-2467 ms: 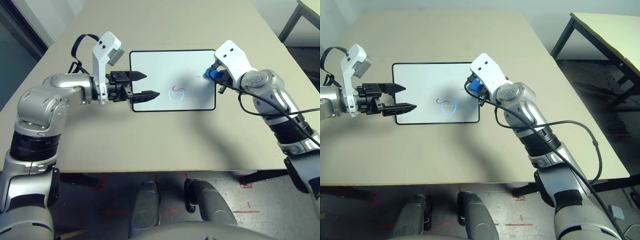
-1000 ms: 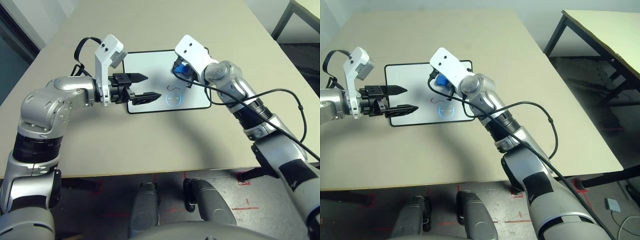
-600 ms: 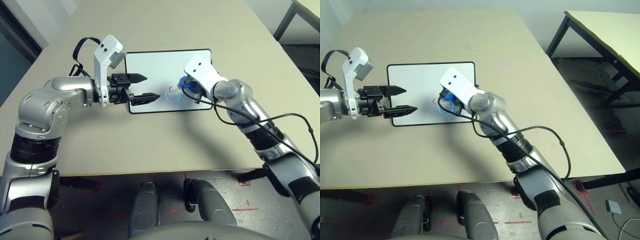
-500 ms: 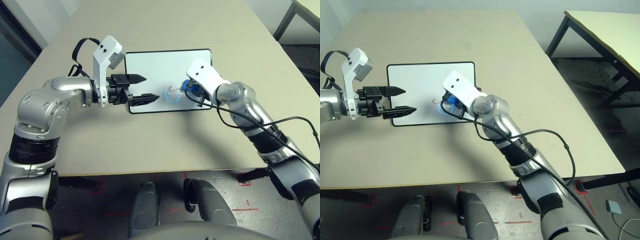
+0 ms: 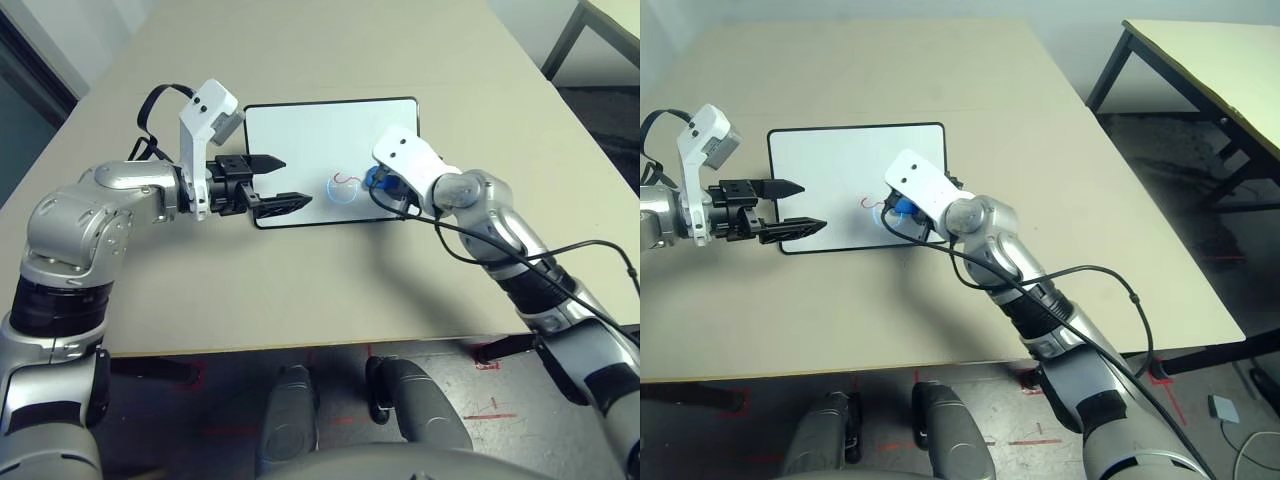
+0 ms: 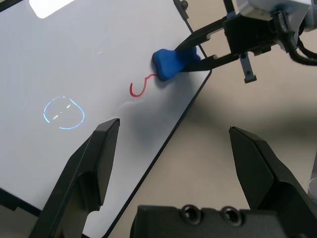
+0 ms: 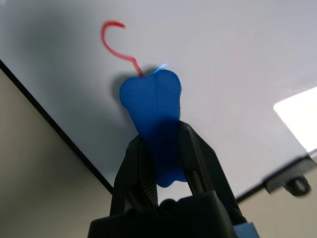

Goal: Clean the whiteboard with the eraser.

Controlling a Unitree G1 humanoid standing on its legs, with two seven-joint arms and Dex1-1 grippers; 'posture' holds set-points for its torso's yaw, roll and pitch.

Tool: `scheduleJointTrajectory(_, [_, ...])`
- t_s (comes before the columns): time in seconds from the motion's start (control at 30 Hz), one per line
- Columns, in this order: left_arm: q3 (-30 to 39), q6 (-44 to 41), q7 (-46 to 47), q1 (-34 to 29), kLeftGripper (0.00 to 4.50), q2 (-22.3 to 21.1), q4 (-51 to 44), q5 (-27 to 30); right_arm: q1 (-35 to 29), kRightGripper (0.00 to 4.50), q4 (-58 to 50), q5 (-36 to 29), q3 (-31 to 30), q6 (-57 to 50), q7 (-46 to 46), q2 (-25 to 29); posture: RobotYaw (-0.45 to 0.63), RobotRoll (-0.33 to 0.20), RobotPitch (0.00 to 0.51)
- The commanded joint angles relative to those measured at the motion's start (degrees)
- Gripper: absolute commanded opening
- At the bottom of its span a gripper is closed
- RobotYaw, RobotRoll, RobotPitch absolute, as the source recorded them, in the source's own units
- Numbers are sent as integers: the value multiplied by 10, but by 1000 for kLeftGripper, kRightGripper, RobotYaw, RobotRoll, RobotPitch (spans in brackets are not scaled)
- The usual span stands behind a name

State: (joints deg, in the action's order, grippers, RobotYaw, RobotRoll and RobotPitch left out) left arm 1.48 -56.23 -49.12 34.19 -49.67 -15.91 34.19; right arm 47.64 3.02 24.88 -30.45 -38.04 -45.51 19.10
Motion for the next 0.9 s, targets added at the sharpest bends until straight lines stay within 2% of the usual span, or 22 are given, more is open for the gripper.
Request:
scheduleJointTrajectory(0.03, [4,-8,3,-7,4500,0,-12,5,13,815,46,6,-23,6,6,-24,49,0,174])
scheduleJointTrajectory(0.27, [3,-8,7,-8,4500,4,-14,6,37,815,85,10,-28,29,13,-54,50,0,169])
scheduleJointTrajectory(0.47, [2,-7,6,-8,4500,5,-14,5,22,815,82,15,-30,34,12,-44,36,0,166])
scheduleJointTrajectory(0.7, [-4,0,0,-5,4500,8,-7,1,-26,815,25,18,-9,13,-9,40,12,0,163])
scheduleJointTrajectory(0.9, [-9,6,-4,-2,4500,11,0,-3,-44,815,-5,15,4,-5,-20,87,-5,0,163])
